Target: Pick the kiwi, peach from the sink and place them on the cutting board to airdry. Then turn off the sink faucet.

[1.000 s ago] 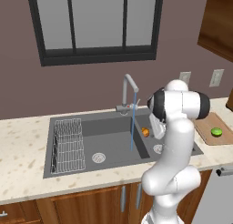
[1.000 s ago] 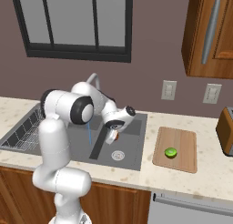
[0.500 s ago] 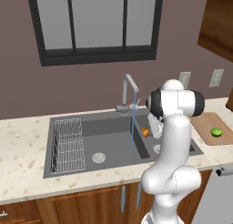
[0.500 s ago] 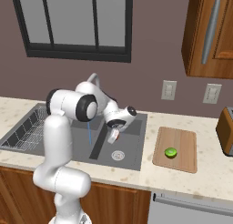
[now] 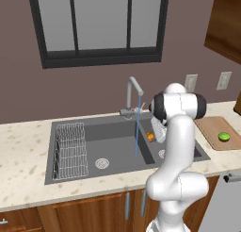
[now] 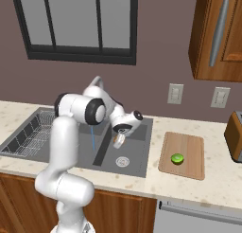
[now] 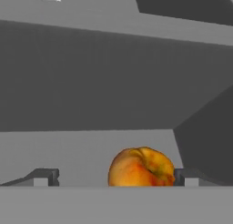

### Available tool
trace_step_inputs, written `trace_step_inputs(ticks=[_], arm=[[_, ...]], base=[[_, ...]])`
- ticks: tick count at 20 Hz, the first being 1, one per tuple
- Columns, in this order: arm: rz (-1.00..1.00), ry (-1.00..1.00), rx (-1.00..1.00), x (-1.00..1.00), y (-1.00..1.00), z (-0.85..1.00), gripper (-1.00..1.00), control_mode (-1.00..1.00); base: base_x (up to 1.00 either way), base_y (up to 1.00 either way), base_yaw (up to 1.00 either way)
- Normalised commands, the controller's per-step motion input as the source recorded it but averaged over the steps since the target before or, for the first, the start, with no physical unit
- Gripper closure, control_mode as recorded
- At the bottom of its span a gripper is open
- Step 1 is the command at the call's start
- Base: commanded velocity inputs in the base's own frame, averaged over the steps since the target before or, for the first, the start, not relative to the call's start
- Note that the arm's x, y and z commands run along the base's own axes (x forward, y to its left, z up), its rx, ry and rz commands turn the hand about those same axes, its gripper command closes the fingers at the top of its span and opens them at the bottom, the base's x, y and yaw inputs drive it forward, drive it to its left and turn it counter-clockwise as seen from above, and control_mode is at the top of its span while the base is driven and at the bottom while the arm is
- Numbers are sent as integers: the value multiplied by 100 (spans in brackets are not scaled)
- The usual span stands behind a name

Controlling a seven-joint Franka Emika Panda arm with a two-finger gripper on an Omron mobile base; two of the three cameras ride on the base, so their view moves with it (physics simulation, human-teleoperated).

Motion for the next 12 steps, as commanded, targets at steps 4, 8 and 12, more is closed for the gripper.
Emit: trace_step_inputs(ticks=[4,8,12], arm=[[1,0,0,27,-5,-20,-100,-100],[1,0,0,24,-6,-22,-100,-100],[1,0,0,22,-3,-21,-100,-100]], base=[[0,0,0],[0,0,0],[0,0,0]])
